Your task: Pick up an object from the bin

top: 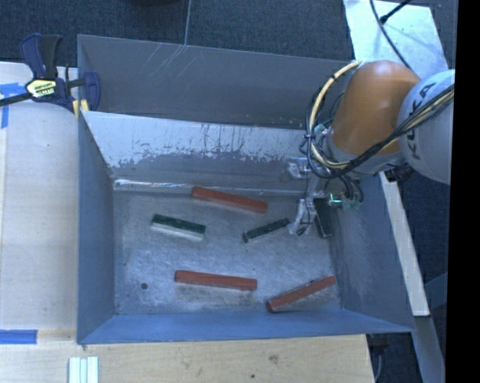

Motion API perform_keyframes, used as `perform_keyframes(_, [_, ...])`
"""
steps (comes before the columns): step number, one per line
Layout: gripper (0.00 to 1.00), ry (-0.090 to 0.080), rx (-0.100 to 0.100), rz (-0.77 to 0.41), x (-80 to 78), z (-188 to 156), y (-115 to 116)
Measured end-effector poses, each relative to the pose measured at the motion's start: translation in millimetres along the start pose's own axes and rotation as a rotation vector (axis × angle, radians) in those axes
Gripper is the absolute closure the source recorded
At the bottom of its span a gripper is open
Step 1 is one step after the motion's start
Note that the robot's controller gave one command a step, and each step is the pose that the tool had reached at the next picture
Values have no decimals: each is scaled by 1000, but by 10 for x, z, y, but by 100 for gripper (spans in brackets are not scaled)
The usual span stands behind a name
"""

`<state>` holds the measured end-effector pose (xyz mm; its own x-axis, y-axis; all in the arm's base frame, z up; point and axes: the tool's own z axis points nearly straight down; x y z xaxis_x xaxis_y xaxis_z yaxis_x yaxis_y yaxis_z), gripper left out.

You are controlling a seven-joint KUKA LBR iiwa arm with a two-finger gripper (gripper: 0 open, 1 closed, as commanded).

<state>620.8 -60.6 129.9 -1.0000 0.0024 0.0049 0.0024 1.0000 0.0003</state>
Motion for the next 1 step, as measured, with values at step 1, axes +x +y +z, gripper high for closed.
perform_keyframes(1, [0, -1, 0, 46, 174, 638, 452])
